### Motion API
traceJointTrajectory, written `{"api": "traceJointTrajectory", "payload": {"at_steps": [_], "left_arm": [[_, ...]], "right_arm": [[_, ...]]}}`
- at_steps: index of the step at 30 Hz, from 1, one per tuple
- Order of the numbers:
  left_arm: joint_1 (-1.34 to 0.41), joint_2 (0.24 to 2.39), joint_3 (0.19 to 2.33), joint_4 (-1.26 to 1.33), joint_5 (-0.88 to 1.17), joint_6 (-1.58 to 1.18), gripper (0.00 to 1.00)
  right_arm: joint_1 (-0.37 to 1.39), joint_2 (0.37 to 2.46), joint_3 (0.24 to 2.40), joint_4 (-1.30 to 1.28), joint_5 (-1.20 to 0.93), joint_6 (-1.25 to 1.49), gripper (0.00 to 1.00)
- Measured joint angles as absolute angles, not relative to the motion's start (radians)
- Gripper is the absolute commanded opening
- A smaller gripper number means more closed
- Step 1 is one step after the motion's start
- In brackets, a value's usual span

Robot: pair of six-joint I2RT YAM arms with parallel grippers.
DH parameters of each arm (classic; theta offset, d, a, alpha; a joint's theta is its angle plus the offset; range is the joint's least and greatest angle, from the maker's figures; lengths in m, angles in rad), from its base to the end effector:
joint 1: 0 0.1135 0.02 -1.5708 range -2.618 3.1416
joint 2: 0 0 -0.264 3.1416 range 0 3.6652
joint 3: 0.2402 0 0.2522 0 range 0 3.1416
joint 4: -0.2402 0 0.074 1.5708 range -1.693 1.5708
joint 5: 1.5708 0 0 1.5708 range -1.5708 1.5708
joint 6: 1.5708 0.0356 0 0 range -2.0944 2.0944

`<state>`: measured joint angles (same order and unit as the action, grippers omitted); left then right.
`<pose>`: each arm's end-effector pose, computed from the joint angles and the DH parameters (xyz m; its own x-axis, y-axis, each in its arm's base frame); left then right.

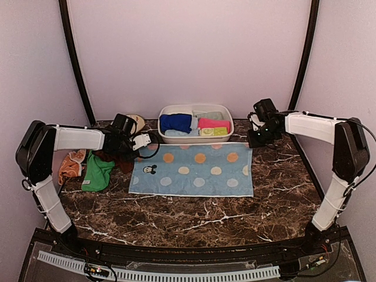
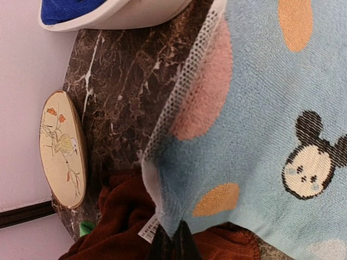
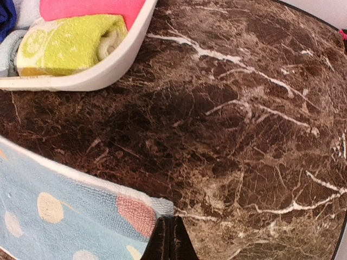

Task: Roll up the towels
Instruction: Fold the towel at the center of the board.

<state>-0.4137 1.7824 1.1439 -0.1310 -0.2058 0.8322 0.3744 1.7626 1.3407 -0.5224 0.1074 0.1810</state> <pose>0.3564 -0.1485 0.1981 -0.2373 0.8947 -0.3784 0.6455 0.4363 0.6268 0.3574 0.1363 0.2385 -0.7966 -0.1207 -0.5924 -0.1644 0.9862 0.0201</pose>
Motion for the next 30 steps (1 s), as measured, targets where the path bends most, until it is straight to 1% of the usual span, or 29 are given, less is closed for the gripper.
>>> {"api": "traceJointTrajectory", "payload": {"at_steps": [4,11,15,20,25,30], "left_arm": [[-0.414,1.733,1.048,-0.098,-0.182,0.851,0.0],[-0.414,1.586,0.91,-0.078,-0.13,0.86,0.0],[-0.414,1.536,0.881,-0.077,-0.097,0.854,0.0],[-0.413,1.523,0.848,-0.082,-0.067,0.838,0.0],[-0.414,1.512,0.807,-0.095,-0.034,0.813,0.0],[-0.418,1.445,0.738,-0.108,0.012,0.81,0.0]], "right_arm": [[0.408,1.661,1.205,-0.517,0.128,0.213,0.0],[0.478,1.526,1.066,-0.539,0.179,0.265,0.0],[0.502,1.497,1.008,-0.542,0.188,0.295,0.0],[0.537,1.485,0.943,-0.547,0.208,0.341,0.0],[0.56,1.477,0.901,-0.547,0.211,0.369,0.0],[0.571,1.467,0.878,-0.546,0.216,0.393,0.0]]}}
